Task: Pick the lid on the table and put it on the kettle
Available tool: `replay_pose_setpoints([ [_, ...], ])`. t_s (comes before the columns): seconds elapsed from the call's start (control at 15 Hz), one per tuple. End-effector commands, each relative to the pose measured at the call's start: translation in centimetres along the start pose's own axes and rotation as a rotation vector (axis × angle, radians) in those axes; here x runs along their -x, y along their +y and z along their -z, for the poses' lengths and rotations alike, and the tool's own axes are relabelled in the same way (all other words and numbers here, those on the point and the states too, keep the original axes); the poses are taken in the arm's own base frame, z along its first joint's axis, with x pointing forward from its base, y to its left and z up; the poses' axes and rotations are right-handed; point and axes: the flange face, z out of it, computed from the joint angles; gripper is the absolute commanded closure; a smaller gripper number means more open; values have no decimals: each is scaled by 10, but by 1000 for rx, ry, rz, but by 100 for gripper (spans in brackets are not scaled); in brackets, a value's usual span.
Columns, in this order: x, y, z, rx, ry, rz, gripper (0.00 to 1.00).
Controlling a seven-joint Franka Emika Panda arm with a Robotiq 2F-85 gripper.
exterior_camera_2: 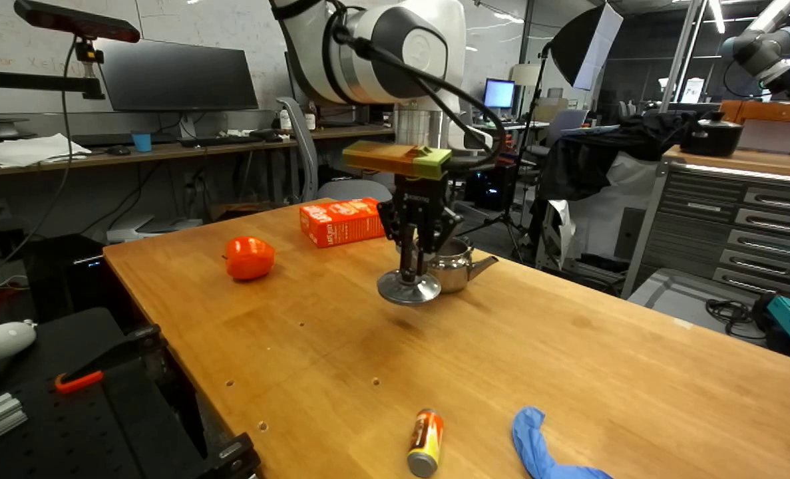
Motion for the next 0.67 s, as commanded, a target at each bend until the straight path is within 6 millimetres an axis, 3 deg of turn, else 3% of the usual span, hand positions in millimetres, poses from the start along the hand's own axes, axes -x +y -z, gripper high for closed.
replay_pose_setpoints([
  [0.0,-13,2,40,-37,11,-23,93],
  [0.27,-32,-3,72,-65,40,-59,93],
  [0.6,-60,-10,95,-80,63,-95,93],
])
